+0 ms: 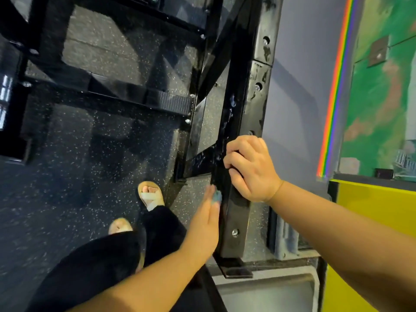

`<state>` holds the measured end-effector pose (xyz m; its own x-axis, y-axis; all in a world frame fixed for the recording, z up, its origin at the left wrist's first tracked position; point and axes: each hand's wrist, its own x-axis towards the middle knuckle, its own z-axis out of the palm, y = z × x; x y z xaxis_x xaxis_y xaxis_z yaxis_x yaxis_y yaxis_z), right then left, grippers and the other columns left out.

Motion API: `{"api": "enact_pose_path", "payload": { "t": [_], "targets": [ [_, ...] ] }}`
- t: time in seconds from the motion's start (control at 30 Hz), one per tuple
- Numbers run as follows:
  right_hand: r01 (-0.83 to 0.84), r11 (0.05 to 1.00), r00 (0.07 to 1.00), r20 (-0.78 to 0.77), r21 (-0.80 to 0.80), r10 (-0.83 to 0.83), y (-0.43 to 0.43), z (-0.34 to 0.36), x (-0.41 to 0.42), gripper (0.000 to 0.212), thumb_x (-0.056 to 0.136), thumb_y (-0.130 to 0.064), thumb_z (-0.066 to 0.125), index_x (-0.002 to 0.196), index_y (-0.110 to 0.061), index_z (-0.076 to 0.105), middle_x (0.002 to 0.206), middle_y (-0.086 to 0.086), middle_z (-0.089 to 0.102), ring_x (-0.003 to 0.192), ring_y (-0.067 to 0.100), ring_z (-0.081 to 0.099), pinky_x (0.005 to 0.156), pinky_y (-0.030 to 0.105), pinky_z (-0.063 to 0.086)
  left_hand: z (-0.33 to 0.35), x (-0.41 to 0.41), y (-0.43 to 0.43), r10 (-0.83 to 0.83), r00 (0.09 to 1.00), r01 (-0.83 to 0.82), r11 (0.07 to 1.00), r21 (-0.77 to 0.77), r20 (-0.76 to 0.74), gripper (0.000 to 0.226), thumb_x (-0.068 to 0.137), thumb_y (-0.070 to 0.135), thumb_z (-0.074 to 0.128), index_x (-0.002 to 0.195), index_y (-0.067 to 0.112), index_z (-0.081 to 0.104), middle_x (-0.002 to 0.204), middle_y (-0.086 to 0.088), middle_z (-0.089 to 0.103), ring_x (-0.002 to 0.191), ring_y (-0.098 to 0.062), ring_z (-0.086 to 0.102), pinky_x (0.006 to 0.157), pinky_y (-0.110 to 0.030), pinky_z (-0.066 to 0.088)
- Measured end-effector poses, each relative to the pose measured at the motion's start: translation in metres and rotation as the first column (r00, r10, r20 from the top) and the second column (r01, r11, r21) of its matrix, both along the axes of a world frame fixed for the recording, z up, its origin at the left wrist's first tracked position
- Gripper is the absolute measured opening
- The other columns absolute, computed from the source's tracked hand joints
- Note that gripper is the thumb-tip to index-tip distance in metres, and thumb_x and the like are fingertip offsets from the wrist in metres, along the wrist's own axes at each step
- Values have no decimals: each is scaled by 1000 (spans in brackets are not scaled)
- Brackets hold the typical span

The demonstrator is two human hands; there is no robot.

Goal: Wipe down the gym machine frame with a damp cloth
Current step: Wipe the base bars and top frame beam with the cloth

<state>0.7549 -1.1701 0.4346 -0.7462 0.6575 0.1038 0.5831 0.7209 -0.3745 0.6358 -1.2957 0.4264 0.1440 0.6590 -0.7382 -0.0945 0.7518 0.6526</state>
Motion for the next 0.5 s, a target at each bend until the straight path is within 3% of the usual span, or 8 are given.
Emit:
{"api": "enact_pose_path", "payload": {
  "t": [0.13,0.23,0.27,0.3,0.37,0.4,0.43,0.5],
  "targets": [
    [24,1000,1000,3,-12,-24,-6,-1,0,13,81,-12,45,86,-7,57,101,12,59,98,28,49,79,42,37,-20,6,40,85,996,-85,996,8,19,47,103,23,25,148,27,14,155,8,19,140,-2,18,115,-19,11],
    [274,962,962,-8,-10,-274,-28,-3,-3,22,85,-8,49,106,-11,53,123,10,49,114,30,46,95,41,38,-13,3,5,-11,1000,10,1000,26,8,47,103,22,25,148,27,14,150,16,18,137,3,16,107,-9,8],
    [454,890,891,-16,-39,-455,-43,-1,-10,28,87,-9,51,115,-12,52,131,9,43,121,30,42,104,37,35,-7,-2,-2,-44,998,43,999,6,44,47,103,22,25,148,29,12,149,18,16,136,4,14,108,-11,7],
    [647,756,758,-19,-94,-651,-62,3,-20,35,90,-12,51,125,-11,50,139,10,38,127,28,37,111,32,29,-8,-6,-3,-82,992,82,997,0,93,47,103,23,24,148,31,9,151,18,12,138,2,12,112,-16,6],
    [877,388,426,84,-284,-901,-93,9,-43,48,96,-20,49,141,-8,39,149,12,30,137,23,27,116,27,20,-19,-8,14,-148,983,147,989,19,112,47,104,25,21,149,29,5,156,13,4,143,-5,8,116,-23,6],
    [914,218,285,162,-341,-945,-106,11,-54,50,99,-24,47,145,-9,34,151,10,30,138,21,27,115,32,23,-21,-11,28,-188,980,186,982,27,73,48,104,26,20,149,26,4,157,11,2,144,-7,7,116,-23,6],
    [927,113,196,206,-357,-959,-111,13,-60,51,100,-28,44,147,-12,32,150,7,34,137,20,31,112,36,30,-22,-9,43,-189,981,188,981,41,38,49,104,27,19,150,23,3,158,9,1,144,-8,7,116,-24,6],
    [949,38,113,223,-314,-968,-108,12,-66,52,101,-35,39,149,-18,29,146,1,43,131,20,42,99,38,41,-27,-5,57,-121,991,116,989,92,53,49,104,27,19,150,22,3,159,7,3,145,-9,7,118,-30,7]
  ]
}}
